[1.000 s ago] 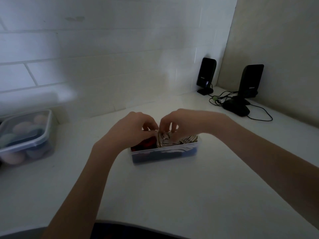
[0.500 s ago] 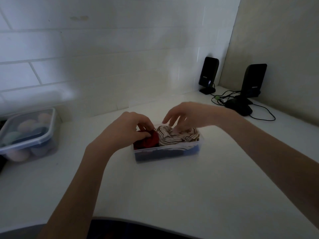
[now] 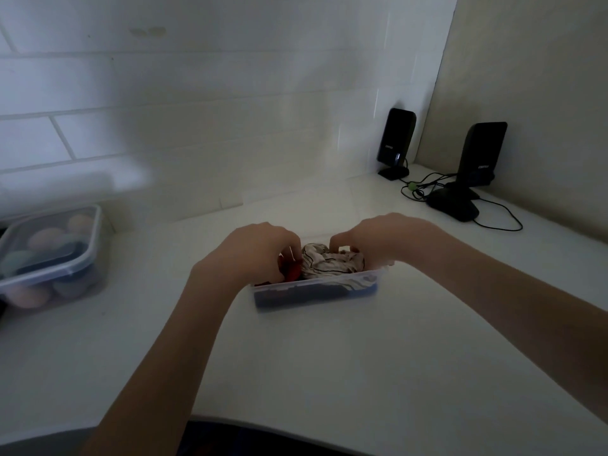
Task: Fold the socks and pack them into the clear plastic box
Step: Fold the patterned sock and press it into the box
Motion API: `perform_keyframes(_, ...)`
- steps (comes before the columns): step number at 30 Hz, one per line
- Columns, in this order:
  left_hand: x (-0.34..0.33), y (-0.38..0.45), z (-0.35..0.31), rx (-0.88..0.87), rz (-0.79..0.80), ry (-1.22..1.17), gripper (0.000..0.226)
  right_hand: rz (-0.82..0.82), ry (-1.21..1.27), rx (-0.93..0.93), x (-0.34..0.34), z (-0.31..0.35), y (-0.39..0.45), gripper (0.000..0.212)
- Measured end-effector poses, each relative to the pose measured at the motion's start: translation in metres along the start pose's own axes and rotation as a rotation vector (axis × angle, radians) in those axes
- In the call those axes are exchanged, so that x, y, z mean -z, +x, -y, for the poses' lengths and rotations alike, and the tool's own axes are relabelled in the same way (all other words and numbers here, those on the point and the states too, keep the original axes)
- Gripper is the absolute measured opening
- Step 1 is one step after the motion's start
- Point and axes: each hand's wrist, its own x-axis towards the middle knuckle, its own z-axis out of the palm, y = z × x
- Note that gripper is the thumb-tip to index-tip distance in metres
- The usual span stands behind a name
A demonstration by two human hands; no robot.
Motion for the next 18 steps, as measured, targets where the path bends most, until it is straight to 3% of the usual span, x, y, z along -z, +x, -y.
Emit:
perform_keyframes(7, -0.003, 0.002, 0.004, 0.007, 0.017, -0.082, 0.033, 0.146, 0.111, 0.049, 0.002, -0.004, 0.005, 0.061)
perform_keyframes(11, -0.001, -0.003, 0.009, -0.021, 0.042, -0.186, 0.033, 0.160, 0.441, 0.054, 0.000, -0.014, -0.002, 0.057)
perform_keyframes(14, 0.004, -0.009, 0.016, -0.048, 0.029, -0.298, 0.035, 0.136, 0.649, 0.071, 0.000, -0.023, -0.012, 0.048)
perform_keyframes(18, 0.008, -0.013, 0.027, -0.032, -0.155, -0.387, 0.028, -0.032, 0.834, 0.114, 0.003, -0.034, -0.023, 0.022)
